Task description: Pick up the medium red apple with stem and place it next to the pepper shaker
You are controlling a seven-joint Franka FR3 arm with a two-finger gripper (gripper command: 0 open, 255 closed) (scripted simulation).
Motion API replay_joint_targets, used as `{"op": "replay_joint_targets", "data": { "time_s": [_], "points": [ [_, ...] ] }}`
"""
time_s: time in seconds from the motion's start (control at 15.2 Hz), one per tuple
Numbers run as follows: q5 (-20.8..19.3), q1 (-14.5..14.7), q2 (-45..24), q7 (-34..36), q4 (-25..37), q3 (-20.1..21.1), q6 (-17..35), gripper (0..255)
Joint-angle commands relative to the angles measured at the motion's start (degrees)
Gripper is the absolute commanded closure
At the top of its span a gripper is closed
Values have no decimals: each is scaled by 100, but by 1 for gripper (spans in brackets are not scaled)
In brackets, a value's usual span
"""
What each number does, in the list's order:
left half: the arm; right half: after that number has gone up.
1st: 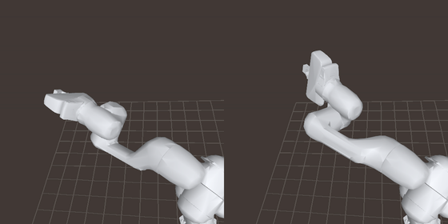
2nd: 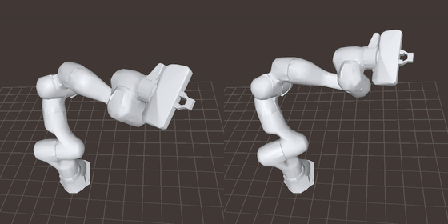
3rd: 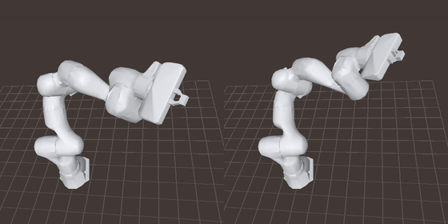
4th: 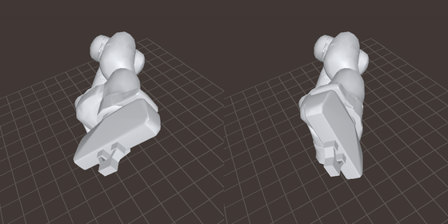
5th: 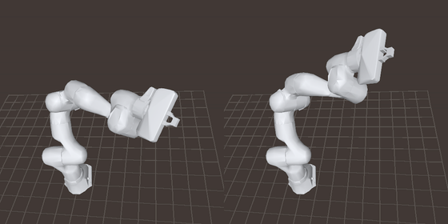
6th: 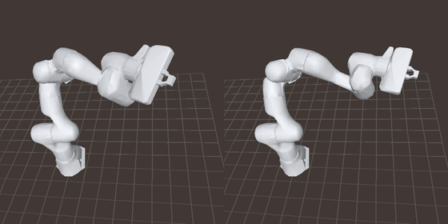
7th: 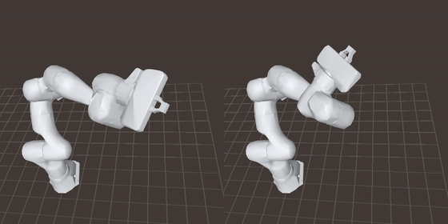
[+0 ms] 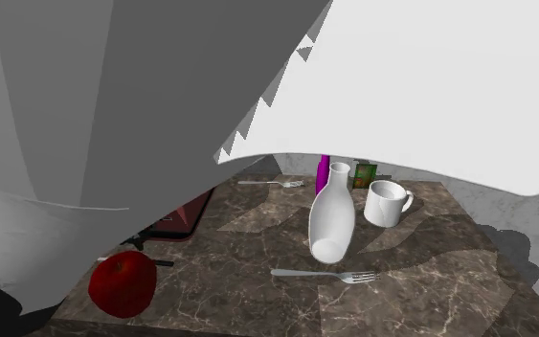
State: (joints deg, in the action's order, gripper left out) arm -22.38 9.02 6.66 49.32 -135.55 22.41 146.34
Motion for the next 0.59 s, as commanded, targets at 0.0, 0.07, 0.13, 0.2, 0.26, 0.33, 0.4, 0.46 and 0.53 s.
{"op": "replay_joint_targets", "data": {
  "time_s": [0.0,0.07,0.13,0.2,0.26,0.33,0.4,0.46,0.53],
  "points": [
    [185,54,184,-128,-5,-5,-153,0],
    [352,109,362,-244,1,-13,-312,0],
    [503,166,532,-347,17,-26,-478,0],
    [609,213,660,-420,36,-41,-613,0],
    [608,217,660,-419,36,-45,-613,0],
    [608,218,660,-419,36,-45,-613,0],
    [608,218,660,-419,36,-45,-613,0],
    [608,218,660,-419,36,-45,-613,0],
    [608,218,660,-419,36,-45,-613,0]
  ]
}}
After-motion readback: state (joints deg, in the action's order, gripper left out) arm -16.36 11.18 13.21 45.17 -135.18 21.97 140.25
